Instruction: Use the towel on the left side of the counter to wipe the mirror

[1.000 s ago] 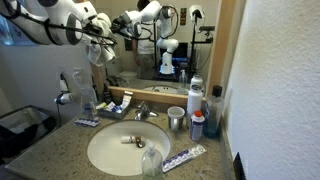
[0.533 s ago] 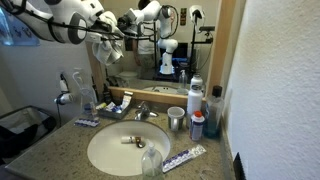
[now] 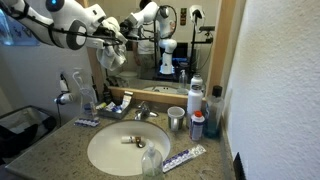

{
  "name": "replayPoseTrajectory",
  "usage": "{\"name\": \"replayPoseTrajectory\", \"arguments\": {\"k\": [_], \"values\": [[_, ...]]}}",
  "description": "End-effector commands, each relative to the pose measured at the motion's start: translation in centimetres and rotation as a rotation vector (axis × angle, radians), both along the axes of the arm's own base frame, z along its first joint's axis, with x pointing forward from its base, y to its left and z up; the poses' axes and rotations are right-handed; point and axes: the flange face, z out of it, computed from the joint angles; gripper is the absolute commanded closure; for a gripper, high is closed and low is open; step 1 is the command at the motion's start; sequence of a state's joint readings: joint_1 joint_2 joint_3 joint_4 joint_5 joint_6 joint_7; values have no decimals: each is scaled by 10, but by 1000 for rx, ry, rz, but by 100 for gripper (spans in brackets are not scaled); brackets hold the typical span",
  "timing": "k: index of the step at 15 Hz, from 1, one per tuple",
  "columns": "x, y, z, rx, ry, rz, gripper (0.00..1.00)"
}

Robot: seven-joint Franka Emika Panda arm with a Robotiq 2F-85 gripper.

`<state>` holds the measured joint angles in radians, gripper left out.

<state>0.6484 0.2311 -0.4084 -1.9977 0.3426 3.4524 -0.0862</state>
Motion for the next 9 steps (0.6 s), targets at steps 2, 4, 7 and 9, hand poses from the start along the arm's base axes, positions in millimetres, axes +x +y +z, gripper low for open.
{"name": "replayPoseTrajectory", "arguments": {"k": [2,4,7,9], "values": [[6,-17,-46,-19,70,-70,92],[7,-18,-66,-24,100,-89,92],[6,-20,-100,-31,154,-113,92],[5,-20,-125,-32,192,-129,92]]}}
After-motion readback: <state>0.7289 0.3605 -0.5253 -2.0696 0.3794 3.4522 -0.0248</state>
